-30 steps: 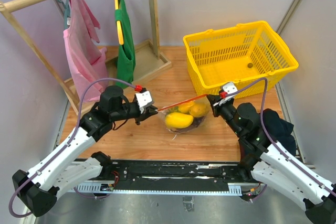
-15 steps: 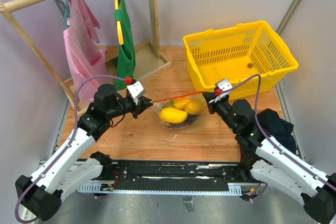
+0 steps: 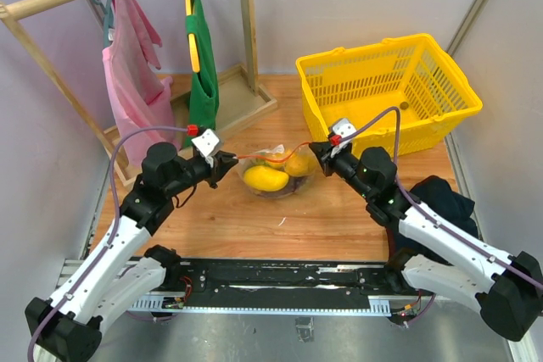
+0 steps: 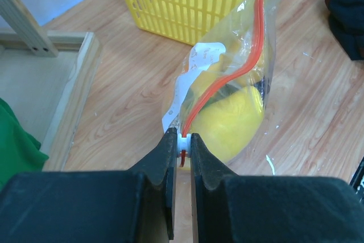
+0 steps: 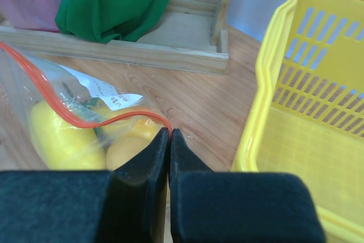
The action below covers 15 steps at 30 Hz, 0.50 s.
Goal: Place the food in the zip-top bag and seal the zipper
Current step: Place the zipper food storage bag at the center of the board.
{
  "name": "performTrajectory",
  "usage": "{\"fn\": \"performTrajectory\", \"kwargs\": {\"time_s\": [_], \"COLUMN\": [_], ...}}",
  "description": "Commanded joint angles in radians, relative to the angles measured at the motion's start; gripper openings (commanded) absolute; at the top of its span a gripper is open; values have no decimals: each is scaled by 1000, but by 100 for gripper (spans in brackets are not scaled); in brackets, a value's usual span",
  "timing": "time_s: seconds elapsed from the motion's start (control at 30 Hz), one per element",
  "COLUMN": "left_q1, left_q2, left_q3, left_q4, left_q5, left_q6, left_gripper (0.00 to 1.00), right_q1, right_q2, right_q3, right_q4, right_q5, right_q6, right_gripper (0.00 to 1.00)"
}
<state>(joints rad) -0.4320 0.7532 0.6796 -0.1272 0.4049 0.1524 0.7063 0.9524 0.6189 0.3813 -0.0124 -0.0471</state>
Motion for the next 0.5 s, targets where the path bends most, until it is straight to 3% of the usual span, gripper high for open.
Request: {"fn": "performTrajectory", "kwargs": {"time_s": [0.0, 0.23, 0.37, 0.47], "left_q1": [9, 7, 7, 7], "left_q2": [-50, -92, -103, -143], "left_q3": [-38, -88, -118, -131], "left_q4": [36, 2, -40, -66], "left_q5": [-13, 76, 165, 153], "left_q6": [-27, -178, -266, -312], "left_gripper": [5, 11, 17, 20], "right_q1": [-11, -11, -12, -11], "right_q2": [-30, -157, -216, -253], "right_q3": [3, -109, -120, -113], "right_q4": [-7, -111, -206, -270], "right_q5": [-54, -83, -132, -153], "right_q6": [-21, 31, 50, 63], "right_gripper": [5, 9, 18, 28]}}
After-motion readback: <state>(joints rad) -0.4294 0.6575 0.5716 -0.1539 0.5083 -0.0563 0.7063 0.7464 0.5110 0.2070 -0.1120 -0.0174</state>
